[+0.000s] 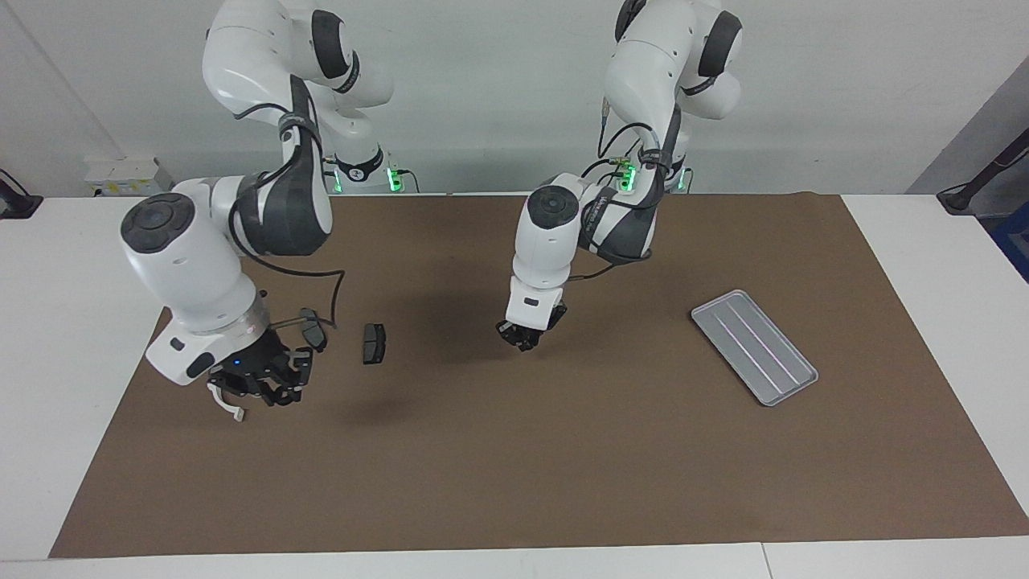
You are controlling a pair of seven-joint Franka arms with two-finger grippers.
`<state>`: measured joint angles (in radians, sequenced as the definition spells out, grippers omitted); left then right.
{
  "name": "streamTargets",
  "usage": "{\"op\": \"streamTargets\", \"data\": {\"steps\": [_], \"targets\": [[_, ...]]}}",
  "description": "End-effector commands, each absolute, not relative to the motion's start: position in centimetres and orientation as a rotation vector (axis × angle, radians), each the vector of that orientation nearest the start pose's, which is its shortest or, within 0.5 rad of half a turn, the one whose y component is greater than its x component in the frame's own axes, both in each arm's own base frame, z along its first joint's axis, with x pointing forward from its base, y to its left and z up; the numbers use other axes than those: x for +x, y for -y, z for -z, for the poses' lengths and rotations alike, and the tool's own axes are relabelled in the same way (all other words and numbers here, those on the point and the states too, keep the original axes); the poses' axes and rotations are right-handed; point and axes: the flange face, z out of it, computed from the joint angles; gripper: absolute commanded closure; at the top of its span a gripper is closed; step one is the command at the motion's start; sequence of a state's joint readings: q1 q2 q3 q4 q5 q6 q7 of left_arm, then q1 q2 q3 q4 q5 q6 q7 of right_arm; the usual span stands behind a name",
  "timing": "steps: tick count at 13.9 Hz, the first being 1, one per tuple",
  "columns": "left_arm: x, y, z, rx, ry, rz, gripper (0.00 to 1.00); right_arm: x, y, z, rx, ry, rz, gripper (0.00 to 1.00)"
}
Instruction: Place bearing gear from tray to pile
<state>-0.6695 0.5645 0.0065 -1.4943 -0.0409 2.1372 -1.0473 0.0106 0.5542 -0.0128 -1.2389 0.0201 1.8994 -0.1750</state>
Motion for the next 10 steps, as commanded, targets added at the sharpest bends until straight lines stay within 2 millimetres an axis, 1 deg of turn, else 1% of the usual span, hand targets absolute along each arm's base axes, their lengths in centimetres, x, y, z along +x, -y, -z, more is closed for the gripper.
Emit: {"op": "streamTargets", "data": {"steps": [1,3,5,8,9,10], "targets": [[55.5,45.8,-33.1,-3.119,0.633,0.014,1.00,70.5,1.4,-43.9,-3.099,0.322,0.164,1.00],[54.6,46.8,-31.6,-3.090,0.631,0.012,1.00,68.7,1.5,-41.1,-3.101,0.321,0.154,1.00],[55.1,46.3,-31.5,-3.082,0.643,0.019,1.00,67.0,1.9,-38.0,-3.103,0.328,0.163,1.00],[54.8,46.4,-31.3,-3.078,0.633,0.030,1.00,65.5,1.6,-35.1,-3.101,0.342,0.114,1.00],[54.8,46.4,-31.3,-3.080,0.632,0.035,0.78,65.2,1.6,-34.3,-3.100,0.367,0.135,1.00],[54.7,46.3,-31.0,-3.075,0.631,0.029,0.57,65.0,1.7,-33.7,-3.100,0.378,0.137,1.00]]}}
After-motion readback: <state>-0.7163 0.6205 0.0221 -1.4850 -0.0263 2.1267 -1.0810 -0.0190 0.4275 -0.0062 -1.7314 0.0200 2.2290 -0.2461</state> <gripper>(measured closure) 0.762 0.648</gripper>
